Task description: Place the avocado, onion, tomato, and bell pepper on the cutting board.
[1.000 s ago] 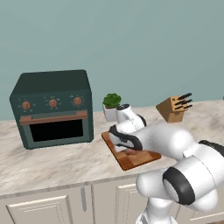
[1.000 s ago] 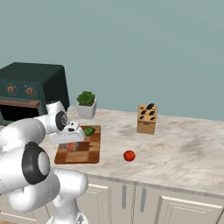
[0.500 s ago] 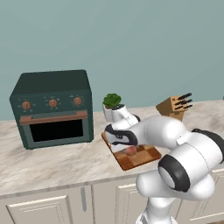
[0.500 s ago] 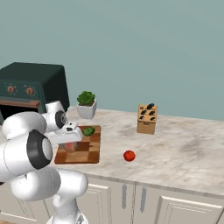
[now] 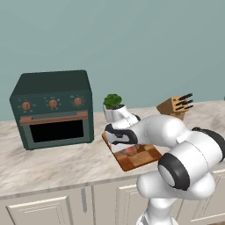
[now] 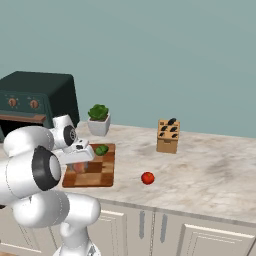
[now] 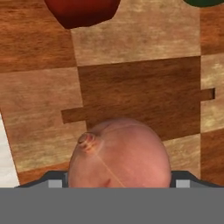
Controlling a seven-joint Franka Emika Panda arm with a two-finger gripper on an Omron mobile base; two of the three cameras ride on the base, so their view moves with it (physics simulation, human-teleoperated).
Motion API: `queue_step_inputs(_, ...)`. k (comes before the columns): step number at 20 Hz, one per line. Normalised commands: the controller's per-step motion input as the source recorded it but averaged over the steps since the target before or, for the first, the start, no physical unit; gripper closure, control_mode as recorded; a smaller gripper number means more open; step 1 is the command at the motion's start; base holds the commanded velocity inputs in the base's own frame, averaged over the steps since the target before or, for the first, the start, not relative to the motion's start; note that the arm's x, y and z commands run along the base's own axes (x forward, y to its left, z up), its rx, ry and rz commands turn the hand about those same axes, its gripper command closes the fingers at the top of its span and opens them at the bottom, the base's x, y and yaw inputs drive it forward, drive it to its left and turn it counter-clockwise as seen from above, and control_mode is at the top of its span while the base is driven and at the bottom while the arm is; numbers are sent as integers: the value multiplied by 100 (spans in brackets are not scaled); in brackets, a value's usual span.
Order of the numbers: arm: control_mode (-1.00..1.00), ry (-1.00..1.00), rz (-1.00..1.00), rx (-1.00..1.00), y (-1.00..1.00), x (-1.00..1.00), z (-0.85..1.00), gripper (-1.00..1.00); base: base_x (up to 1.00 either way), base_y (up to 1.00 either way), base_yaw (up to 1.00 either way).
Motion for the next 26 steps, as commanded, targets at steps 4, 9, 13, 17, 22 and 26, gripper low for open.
queue_step_inputs(4, -100, -1, 0, 0, 0, 0, 0, -100, 0, 0, 0)
queue_step_inputs(9, -100, -1, 0, 0, 0, 0, 7, -100, 0, 0, 0)
queue_step_inputs(13, -100, 0, 0, 0, -4, 0, 31, -100, 0, 0, 0)
queue_step_inputs(17, -100, 0, 0, 0, -14, 0, 42, -100, 0, 0, 0)
queue_step_inputs(22, -100, 1, 0, -4, -35, 0, 18, -100, 0, 0, 0)
queue_step_inputs(26, -100, 2, 0, -5, -48, 2, 12, -100, 0, 0, 0)
